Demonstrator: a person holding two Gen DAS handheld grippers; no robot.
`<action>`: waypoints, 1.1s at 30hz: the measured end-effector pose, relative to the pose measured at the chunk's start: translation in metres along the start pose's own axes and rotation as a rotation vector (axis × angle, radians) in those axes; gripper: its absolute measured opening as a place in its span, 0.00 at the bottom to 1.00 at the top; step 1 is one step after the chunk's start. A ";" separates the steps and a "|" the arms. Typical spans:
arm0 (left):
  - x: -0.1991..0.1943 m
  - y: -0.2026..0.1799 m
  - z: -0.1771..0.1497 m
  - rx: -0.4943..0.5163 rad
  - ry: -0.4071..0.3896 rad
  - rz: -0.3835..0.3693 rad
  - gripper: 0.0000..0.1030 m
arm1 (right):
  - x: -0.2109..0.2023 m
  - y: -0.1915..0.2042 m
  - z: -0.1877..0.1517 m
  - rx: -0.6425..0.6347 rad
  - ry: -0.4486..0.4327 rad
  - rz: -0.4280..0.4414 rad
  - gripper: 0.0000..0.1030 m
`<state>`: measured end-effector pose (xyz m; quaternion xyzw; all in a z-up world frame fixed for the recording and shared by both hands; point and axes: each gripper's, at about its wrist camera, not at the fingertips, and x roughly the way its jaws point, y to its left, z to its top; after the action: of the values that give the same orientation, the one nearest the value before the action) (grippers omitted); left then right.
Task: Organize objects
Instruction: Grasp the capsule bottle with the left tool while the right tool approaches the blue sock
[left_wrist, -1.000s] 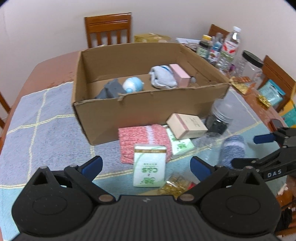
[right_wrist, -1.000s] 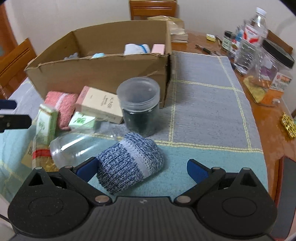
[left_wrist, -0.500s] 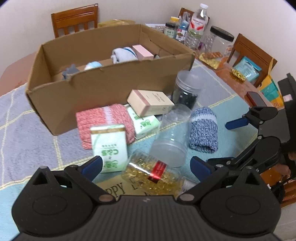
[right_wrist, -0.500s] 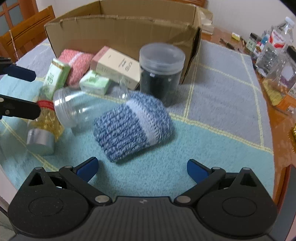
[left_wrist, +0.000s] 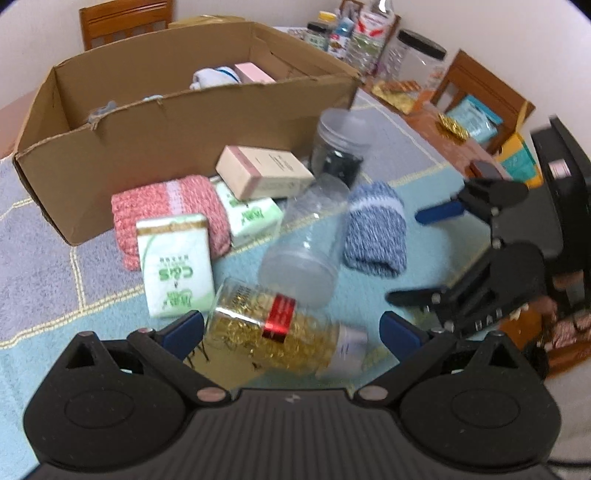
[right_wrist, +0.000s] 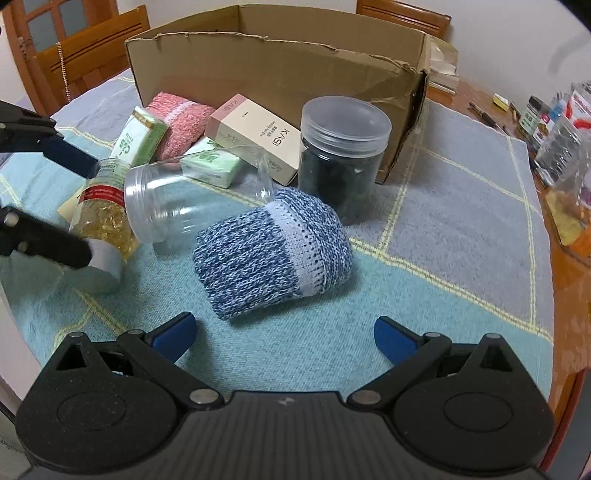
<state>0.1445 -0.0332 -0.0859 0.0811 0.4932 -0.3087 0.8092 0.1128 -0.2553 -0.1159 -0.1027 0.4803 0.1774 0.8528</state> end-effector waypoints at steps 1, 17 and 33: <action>-0.001 -0.001 -0.002 0.009 0.008 0.000 0.97 | 0.000 0.000 -0.001 -0.003 -0.003 0.002 1.00; 0.021 -0.031 -0.018 0.131 -0.030 0.176 0.96 | 0.002 -0.005 -0.007 -0.055 -0.059 0.037 1.00; 0.015 -0.014 -0.029 -0.047 -0.050 0.217 0.93 | 0.009 -0.007 0.005 -0.133 -0.077 0.091 1.00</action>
<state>0.1191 -0.0382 -0.1106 0.1075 0.4681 -0.2094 0.8517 0.1234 -0.2581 -0.1212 -0.1304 0.4384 0.2512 0.8530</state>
